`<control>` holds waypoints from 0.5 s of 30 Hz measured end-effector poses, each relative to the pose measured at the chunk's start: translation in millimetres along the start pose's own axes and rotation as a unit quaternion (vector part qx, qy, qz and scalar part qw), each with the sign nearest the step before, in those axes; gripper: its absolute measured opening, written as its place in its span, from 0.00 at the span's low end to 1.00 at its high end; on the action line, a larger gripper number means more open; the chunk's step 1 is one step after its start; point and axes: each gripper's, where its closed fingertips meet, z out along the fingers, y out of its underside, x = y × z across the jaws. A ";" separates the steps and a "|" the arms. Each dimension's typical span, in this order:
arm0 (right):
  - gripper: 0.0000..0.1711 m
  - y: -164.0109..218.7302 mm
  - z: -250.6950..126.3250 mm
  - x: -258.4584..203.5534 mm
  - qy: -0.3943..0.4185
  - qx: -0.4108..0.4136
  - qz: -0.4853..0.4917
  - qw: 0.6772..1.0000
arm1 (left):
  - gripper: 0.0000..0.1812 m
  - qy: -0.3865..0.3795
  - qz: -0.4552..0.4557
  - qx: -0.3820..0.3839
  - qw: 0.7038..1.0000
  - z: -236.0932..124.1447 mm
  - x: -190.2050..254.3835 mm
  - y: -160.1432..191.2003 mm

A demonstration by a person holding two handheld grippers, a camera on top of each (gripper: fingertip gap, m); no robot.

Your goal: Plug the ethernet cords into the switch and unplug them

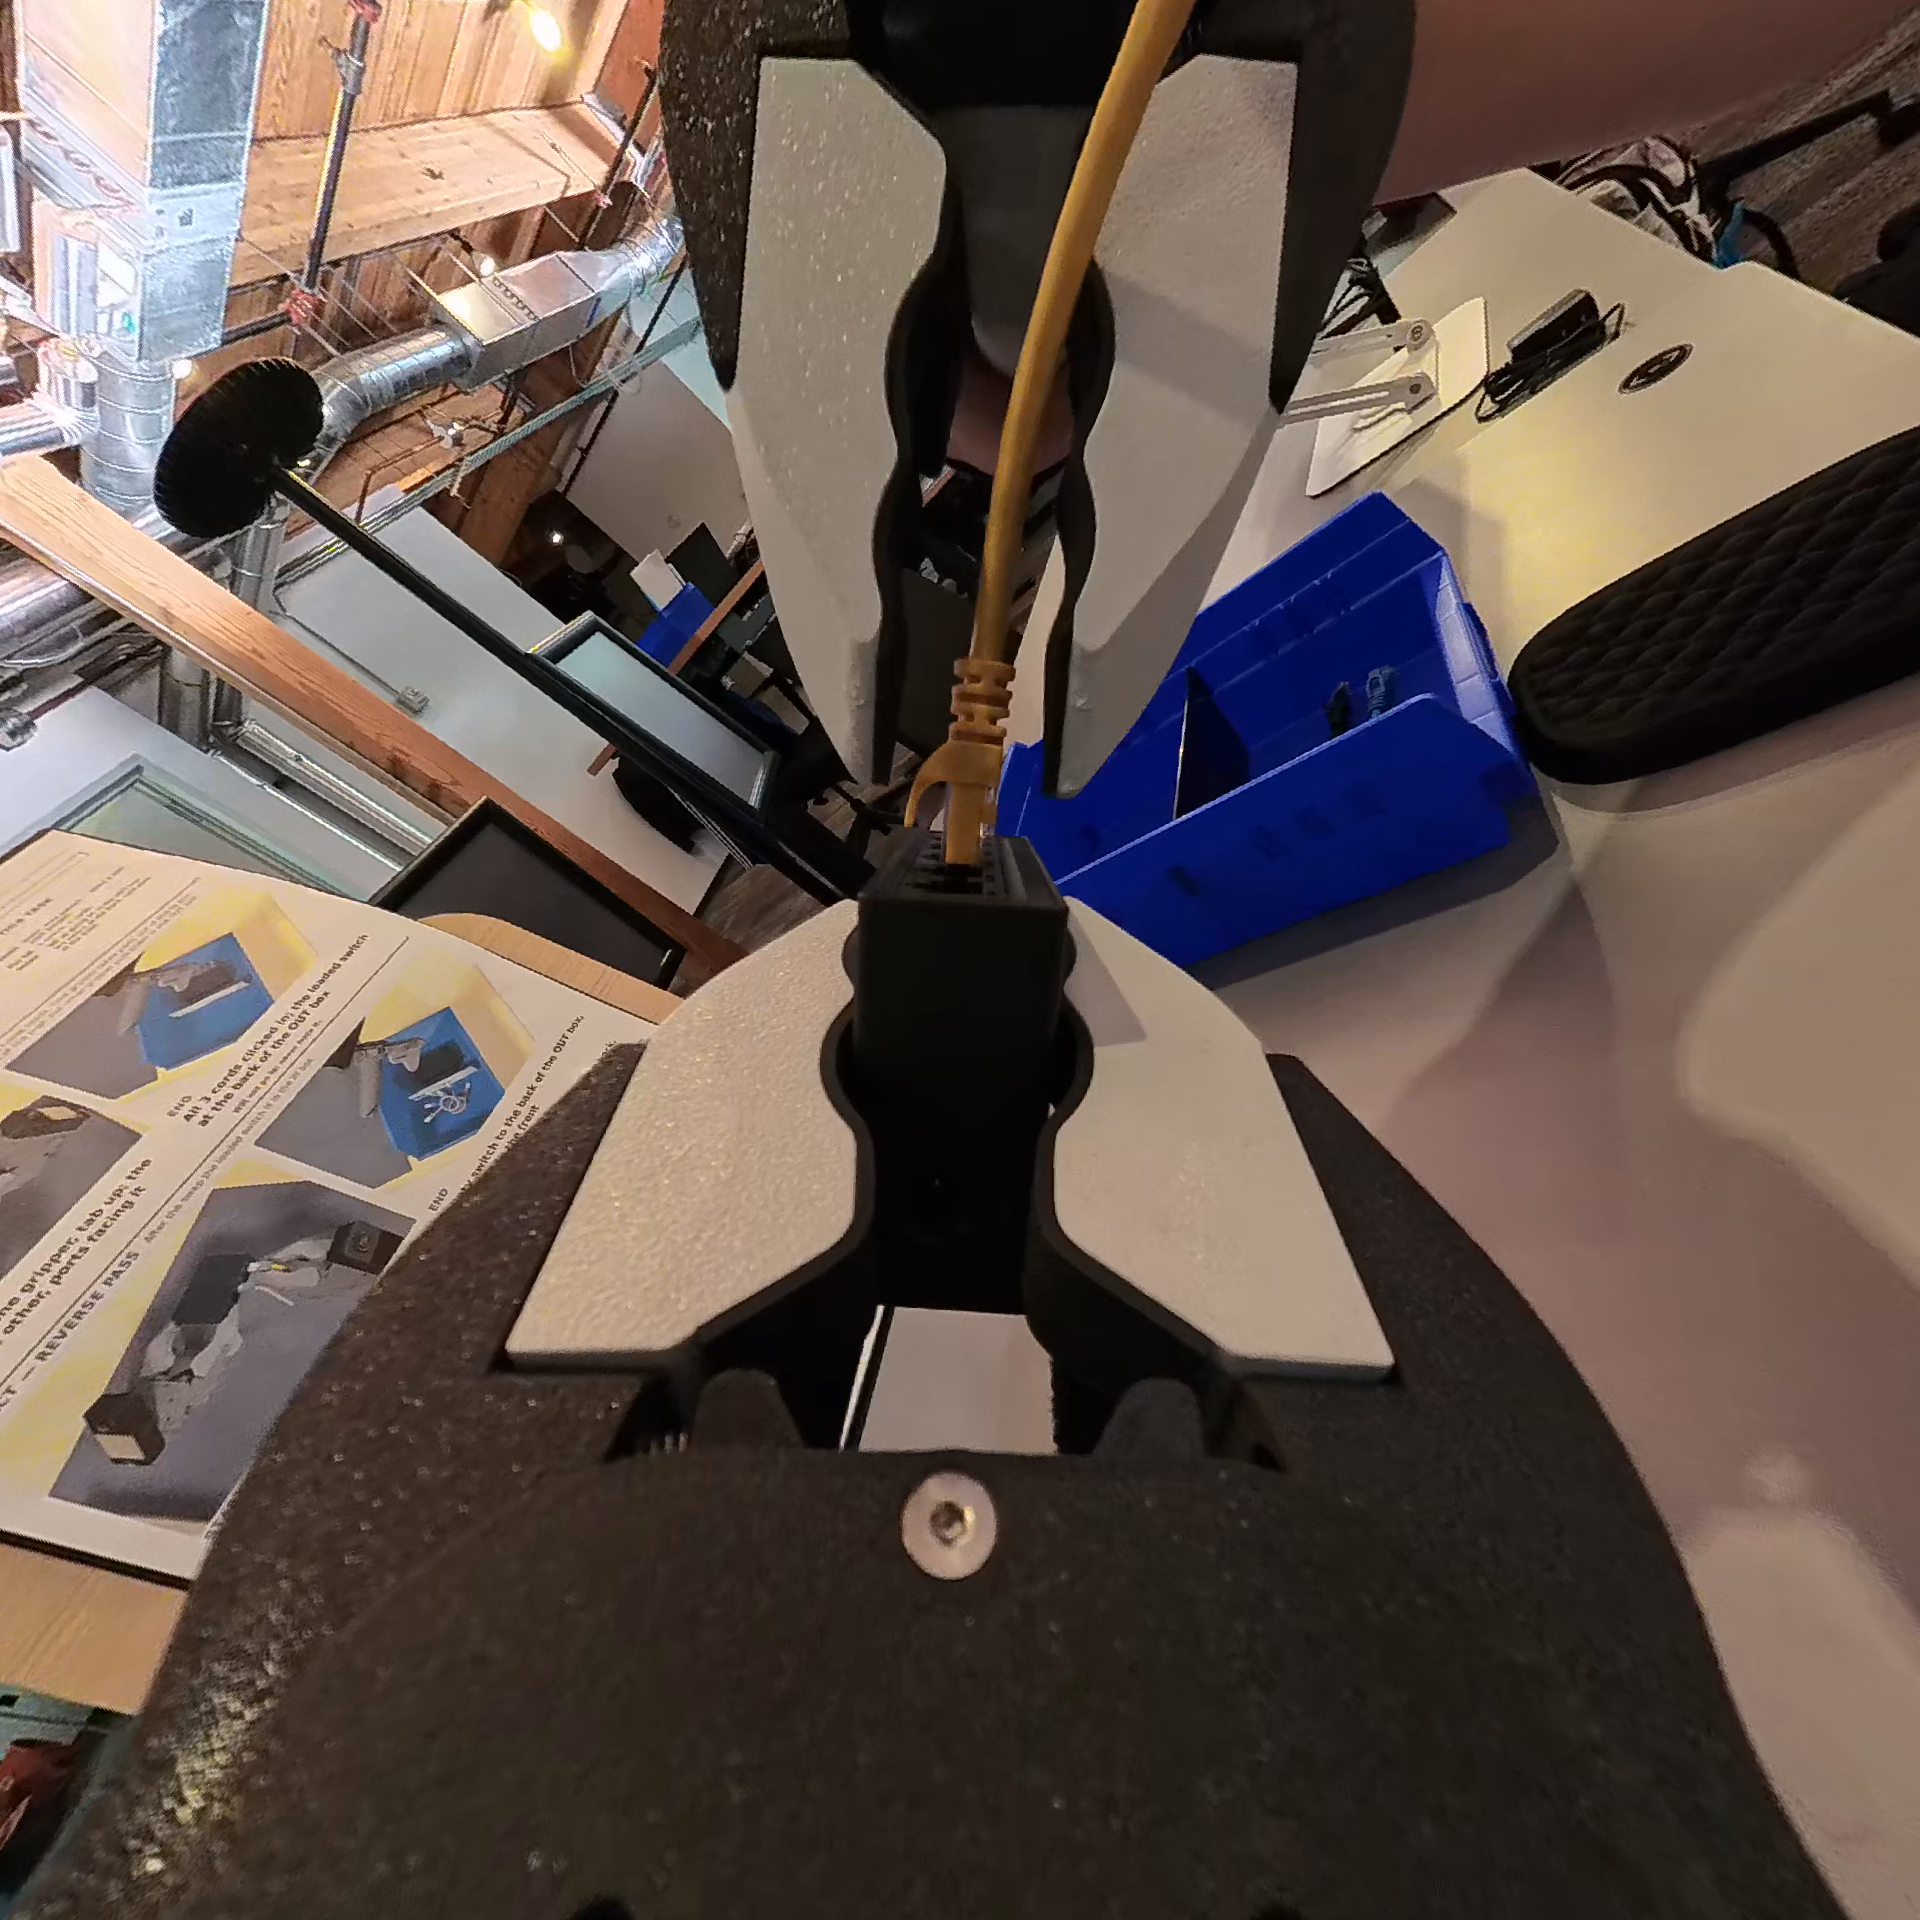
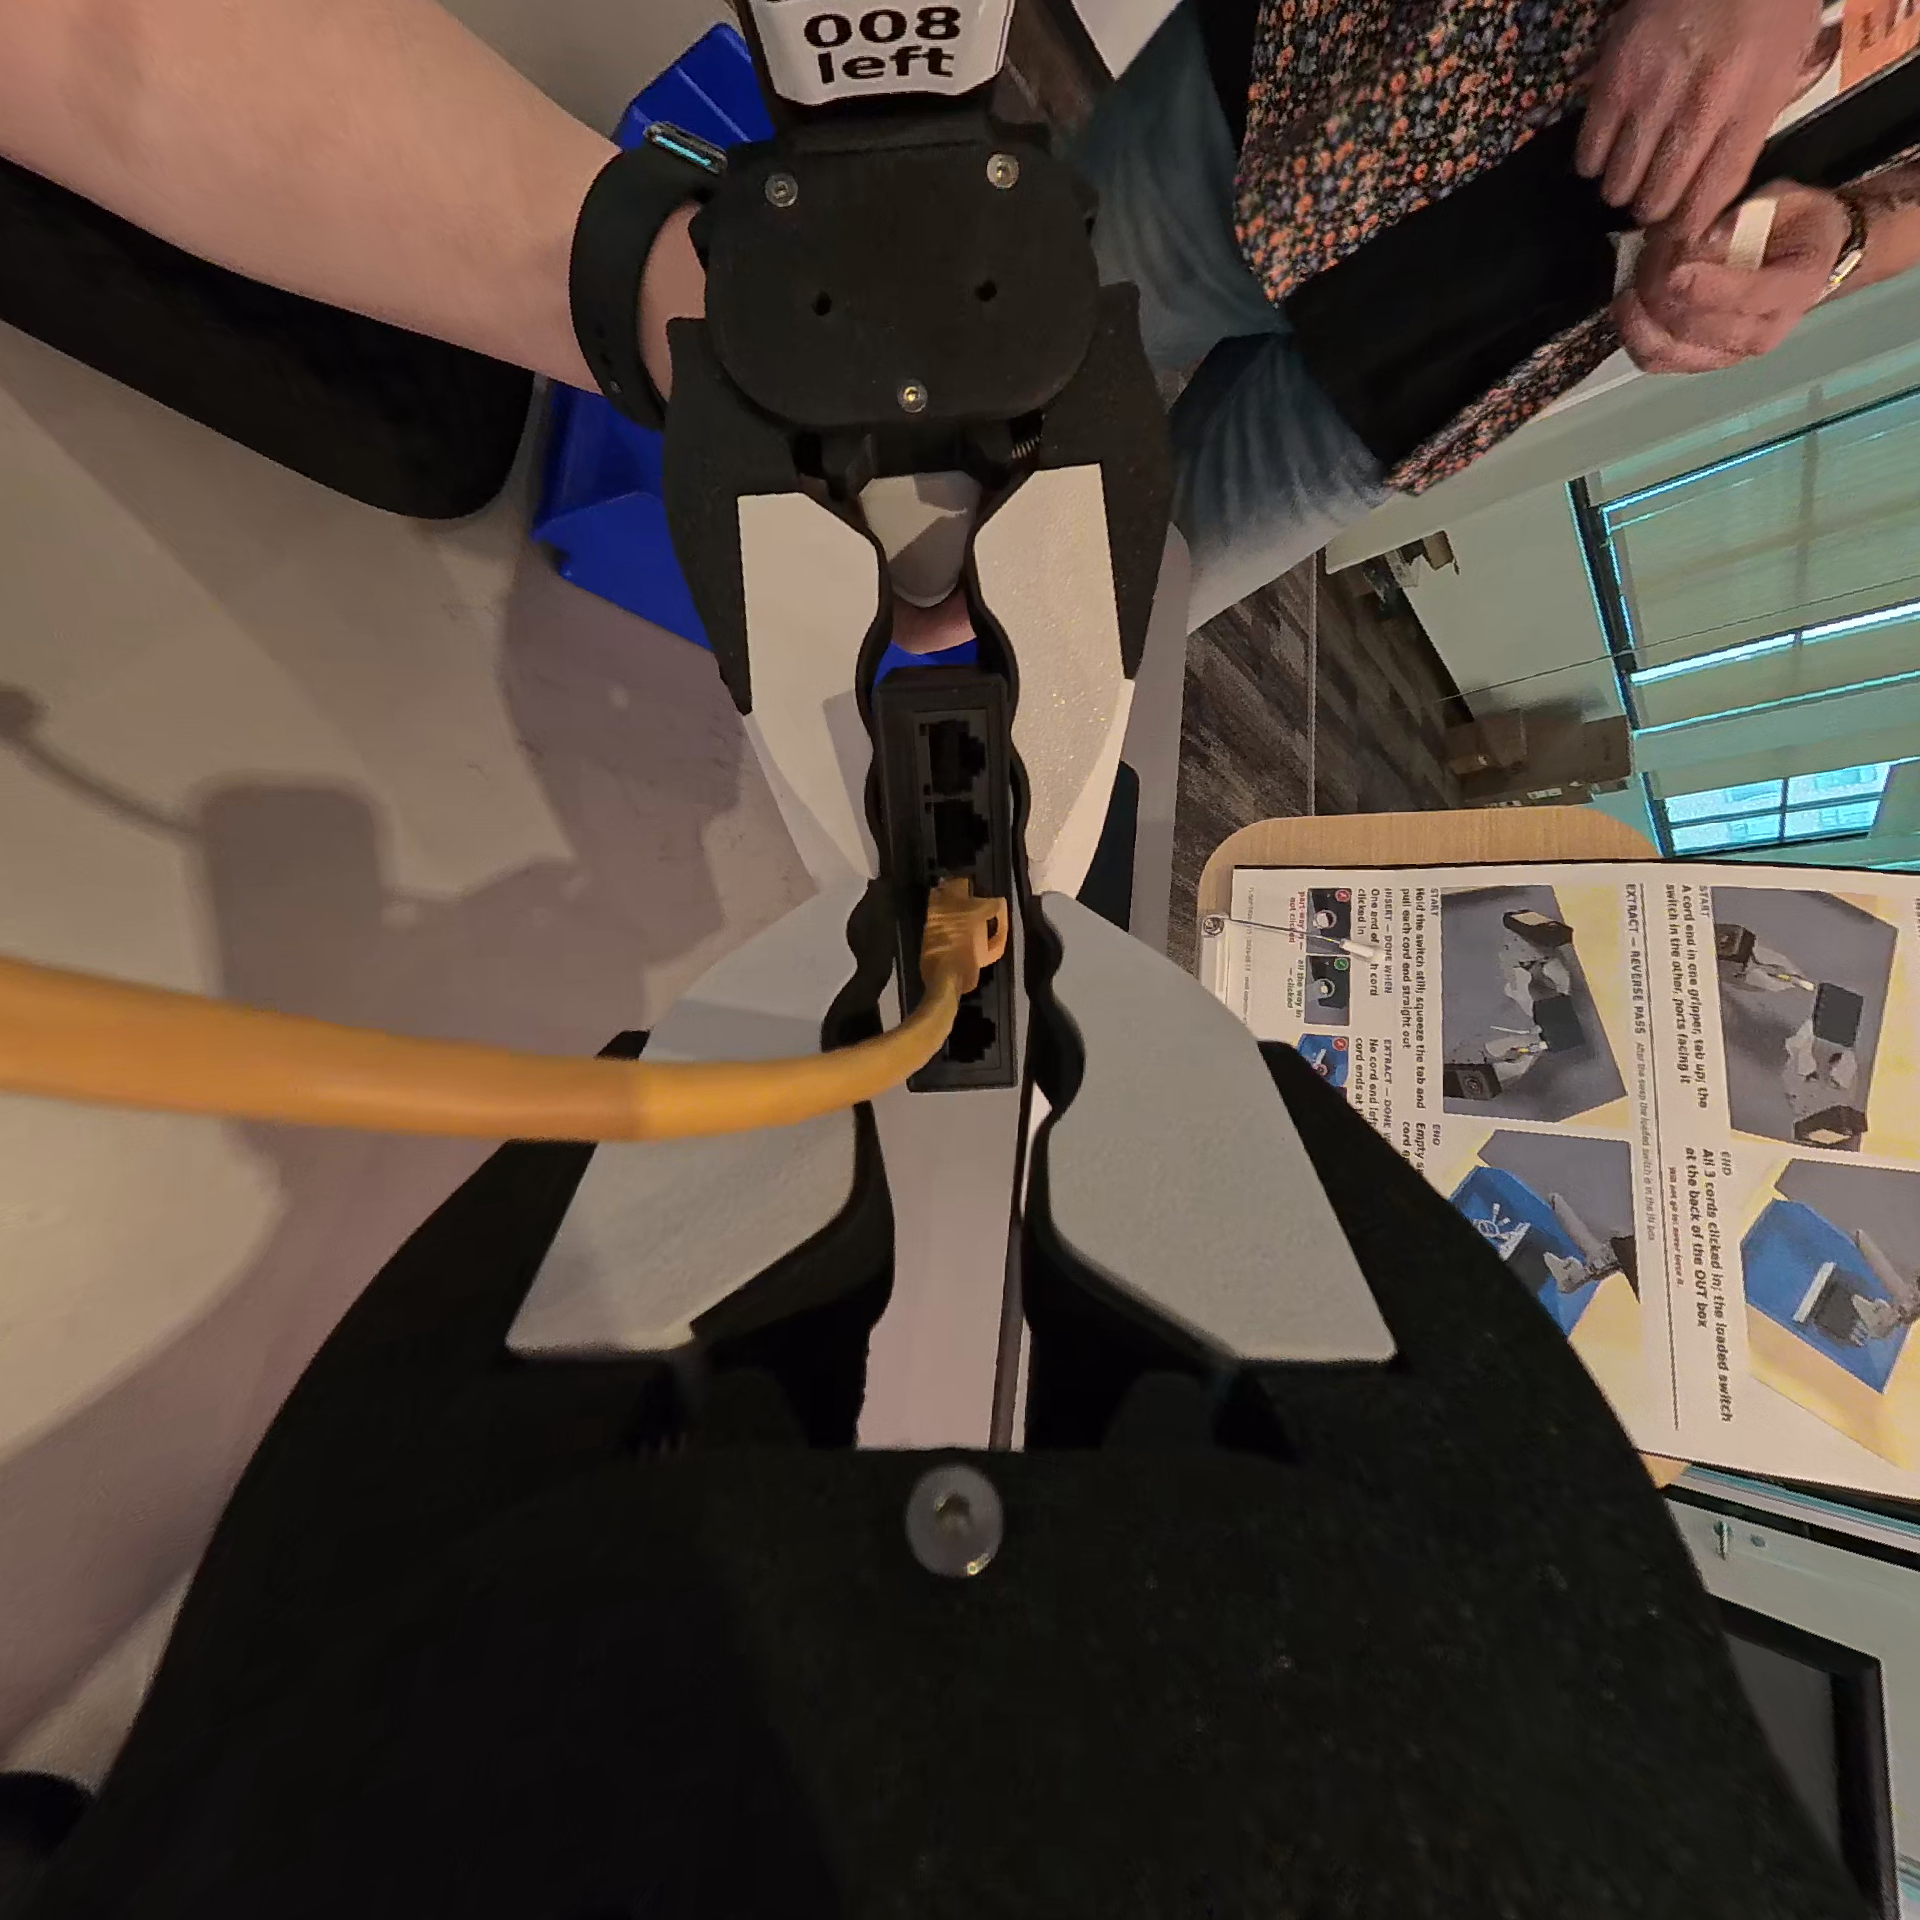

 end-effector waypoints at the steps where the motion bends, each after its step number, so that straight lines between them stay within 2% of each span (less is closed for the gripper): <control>1: 0.13 -0.6 0.4 -0.2 -0.002 0.000 0.001 1.000 | 0.16 0.000 0.000 0.000 1.000 -0.1 -0.2 -0.1; 15: 0.10 -0.6 5.7 1.2 0.003 -0.012 -0.017 1.000 | 0.16 -0.004 0.007 0.002 1.000 -2.4 -1.6 -4.7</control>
